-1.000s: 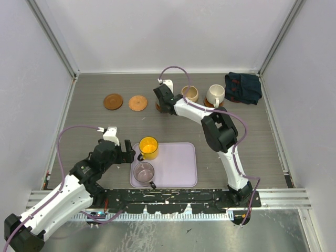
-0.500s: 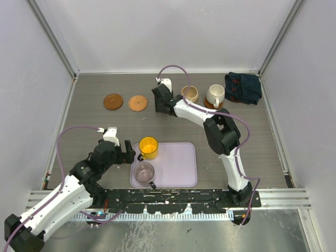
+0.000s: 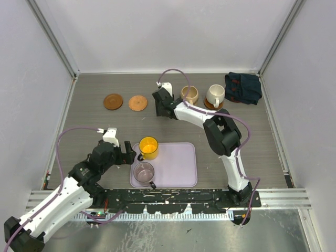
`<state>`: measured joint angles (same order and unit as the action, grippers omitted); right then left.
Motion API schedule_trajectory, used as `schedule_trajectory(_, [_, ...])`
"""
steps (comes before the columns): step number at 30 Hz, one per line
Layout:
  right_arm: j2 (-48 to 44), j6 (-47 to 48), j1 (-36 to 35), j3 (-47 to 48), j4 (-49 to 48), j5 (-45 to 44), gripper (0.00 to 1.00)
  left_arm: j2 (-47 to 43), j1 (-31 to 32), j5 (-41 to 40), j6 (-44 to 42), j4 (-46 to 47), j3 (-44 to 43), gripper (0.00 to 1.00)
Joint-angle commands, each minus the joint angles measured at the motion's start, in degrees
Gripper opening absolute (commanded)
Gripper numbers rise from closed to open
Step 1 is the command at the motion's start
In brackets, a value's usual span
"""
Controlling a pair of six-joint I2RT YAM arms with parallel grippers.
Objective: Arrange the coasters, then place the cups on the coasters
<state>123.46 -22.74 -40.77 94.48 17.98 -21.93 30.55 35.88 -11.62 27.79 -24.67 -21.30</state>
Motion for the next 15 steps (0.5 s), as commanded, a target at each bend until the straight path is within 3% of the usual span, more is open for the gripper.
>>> schedule_trajectory(1, [-7.1, -1.4, -0.6, -2.3, -3.0, -2.2, 0.57, -2.4, -0.3, 3.4, -0.9, 3.5, 0.4, 0.98])
schedule_trajectory(8, [-13.2, -2.4, -1.9, -9.2, -5.2, -2.9, 0.62, -4.3, -0.3, 9.3, -2.9, 6.4, 0.8, 0.98])
schedule_trajectory(15, [-22.3, -2.5, -3.9, -17.5, -7.3, -4.6, 0.62, 1.5, -0.2, 12.6, -4.5, 8.0, -0.9, 0.98])
